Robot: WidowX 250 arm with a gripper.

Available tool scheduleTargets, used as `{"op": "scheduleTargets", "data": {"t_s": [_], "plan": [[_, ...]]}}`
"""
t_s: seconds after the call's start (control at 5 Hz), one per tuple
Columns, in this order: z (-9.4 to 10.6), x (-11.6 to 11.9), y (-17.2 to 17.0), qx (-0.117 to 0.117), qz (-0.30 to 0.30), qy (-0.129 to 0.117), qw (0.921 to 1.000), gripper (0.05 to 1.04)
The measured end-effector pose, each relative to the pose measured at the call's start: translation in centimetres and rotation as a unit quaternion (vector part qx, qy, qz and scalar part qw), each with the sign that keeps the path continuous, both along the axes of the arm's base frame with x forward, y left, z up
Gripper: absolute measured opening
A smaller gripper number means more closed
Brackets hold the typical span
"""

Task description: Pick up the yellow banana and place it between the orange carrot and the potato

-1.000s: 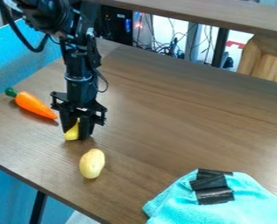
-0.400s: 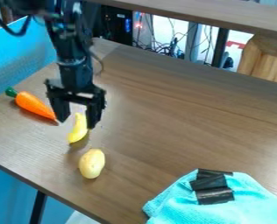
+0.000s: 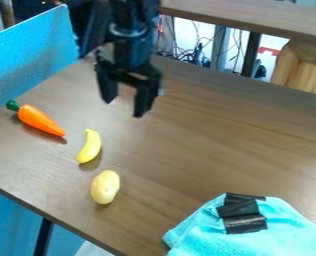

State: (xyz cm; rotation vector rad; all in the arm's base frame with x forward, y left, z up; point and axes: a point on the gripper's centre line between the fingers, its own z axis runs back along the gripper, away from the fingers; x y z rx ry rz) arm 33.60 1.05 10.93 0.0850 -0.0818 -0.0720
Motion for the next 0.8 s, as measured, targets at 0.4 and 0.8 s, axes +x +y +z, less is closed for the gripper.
{"op": "scheduleTargets", "data": {"t_s": [0.4,0.8], "plan": [[0.8,-2.4,-9.9,-0.015,-0.111,0.008,0.9937,1.006],[-1.8,-4.5,-18.7,-0.034,-0.169,0.046,0.984,1.006]]}}
